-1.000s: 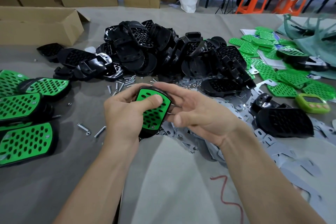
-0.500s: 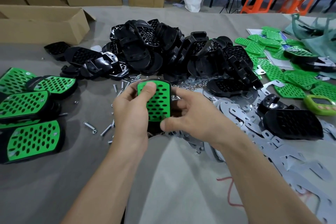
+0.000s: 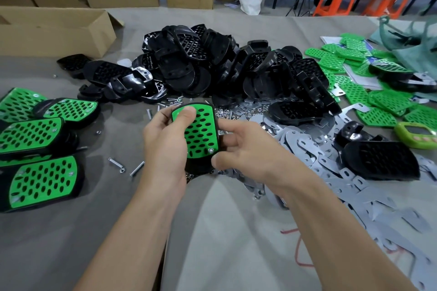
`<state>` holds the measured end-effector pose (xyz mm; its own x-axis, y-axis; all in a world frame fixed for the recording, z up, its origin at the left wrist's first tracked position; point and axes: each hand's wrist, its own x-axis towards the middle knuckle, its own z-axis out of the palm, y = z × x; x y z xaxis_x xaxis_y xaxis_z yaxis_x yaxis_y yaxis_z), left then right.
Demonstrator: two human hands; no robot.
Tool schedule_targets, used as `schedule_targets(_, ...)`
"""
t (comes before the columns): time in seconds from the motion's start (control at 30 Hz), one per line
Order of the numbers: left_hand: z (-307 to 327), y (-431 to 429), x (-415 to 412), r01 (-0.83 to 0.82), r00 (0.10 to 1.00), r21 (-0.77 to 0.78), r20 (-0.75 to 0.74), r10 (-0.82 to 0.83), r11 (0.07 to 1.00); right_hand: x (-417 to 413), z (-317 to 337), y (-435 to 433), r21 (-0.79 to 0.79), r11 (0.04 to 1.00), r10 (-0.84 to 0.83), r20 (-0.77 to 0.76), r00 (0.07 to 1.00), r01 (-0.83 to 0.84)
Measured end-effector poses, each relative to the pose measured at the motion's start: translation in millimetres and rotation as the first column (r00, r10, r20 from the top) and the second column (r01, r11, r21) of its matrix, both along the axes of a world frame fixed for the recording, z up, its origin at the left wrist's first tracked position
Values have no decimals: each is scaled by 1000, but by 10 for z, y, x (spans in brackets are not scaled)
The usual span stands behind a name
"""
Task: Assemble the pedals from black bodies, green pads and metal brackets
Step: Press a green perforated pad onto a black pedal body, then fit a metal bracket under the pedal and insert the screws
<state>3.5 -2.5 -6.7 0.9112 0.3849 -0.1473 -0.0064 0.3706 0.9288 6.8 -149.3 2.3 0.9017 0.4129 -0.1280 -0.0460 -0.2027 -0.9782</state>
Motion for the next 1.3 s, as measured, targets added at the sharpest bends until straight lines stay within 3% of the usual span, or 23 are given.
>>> schedule_targets(0.1, -5, 7, 7, -10, 1000, -13, -2, 10, 1000, 11, -6, -18, 48, 999, -23, -17, 1000, 24)
schedule_targets(0.37, -6, 35, 23, -7, 999, 29, 31, 6, 1000, 19, -39, 4, -13, 972, -234, 104, 967, 236)
schedule_targets(0.63, 103, 132, -6, -15, 993, 301, 114, -21, 954, -11, 196, -140, 10, 987, -158, 142, 977, 158)
schedule_targets(0.77, 241, 270, -207, 75, 980, 495, 125, -157, 866, -166, 385, -241, -159, 963, -169, 275, 946, 218)
schedule_targets(0.87, 291, 463, -515, 227, 941, 600, 70, -332, 768, -617, 307, -250, -295, 887, -144, 554, 820, 355)
schedule_targets(0.9, 284, 533, -648, 251, 933, 667, 27, -359, 702, -802, 236, -248, -314, 860, -92, 679, 728, 402)
schedule_targets(0.97, 240, 643, -925, 234, 933, 856, -64, -354, 461, -1144, 34, -261, -314, 831, 22, 843, 538, 459)
schedule_targets(1.0, 213, 661, -1049, 231, 931, 912, -105, -350, 340, -1279, -90, -284, -335, 812, 95, 884, 457, 479)
schedule_targets(1.07, 129, 647, -1241, 269, 918, 936, -178, -354, 228, -1492, -273, -317, -426, 746, 253, 892, 374, 511)
schedule_targets(1.17, -31, 629, -1409, 290, 913, 935, -207, -350, 203, -1668, -367, -304, -574, 649, 397, 815, 422, 500)
schedule_targets(1.3, -36, 624, -1517, 334, 909, 901, -231, -345, 276, -1713, -292, -279, -649, 617, 368, 738, 566, 445)
